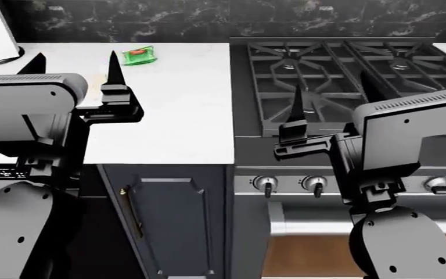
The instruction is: Pick the butter stick from the counter and place it in the cabinet.
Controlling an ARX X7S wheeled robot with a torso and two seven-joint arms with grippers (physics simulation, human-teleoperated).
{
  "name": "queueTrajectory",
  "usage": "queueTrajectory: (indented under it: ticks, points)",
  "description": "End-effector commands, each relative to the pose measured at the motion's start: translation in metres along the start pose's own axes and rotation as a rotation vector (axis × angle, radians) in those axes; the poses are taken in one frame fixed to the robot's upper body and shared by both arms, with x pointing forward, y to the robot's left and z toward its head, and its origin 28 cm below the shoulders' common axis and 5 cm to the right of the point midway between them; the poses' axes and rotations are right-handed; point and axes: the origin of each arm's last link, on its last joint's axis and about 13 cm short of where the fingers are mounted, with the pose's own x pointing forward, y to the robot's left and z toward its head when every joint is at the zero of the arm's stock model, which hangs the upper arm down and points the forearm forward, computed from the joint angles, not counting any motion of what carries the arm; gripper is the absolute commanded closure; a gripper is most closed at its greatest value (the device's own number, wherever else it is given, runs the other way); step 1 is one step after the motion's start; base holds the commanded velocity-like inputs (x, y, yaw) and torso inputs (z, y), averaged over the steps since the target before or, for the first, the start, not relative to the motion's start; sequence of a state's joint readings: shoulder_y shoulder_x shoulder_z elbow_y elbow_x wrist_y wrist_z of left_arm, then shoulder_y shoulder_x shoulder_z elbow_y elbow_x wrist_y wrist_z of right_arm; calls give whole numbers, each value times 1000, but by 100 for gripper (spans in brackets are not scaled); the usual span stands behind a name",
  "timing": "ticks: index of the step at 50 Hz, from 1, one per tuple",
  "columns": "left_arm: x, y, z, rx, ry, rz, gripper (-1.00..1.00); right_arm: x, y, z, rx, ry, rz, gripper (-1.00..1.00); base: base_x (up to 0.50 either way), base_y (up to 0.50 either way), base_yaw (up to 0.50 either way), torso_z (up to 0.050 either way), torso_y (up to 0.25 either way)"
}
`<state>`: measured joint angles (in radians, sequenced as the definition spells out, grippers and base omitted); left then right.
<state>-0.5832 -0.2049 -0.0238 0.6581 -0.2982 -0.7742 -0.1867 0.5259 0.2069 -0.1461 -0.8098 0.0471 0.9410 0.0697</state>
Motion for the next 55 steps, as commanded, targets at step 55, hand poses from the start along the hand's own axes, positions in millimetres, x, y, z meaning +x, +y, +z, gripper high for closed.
queueTrajectory:
  ticks: [55]
  points:
    - [-1,5,-6,10,13,12,-100,-3,6,-1,32,-28,20,-100,219,246,0,0,0]
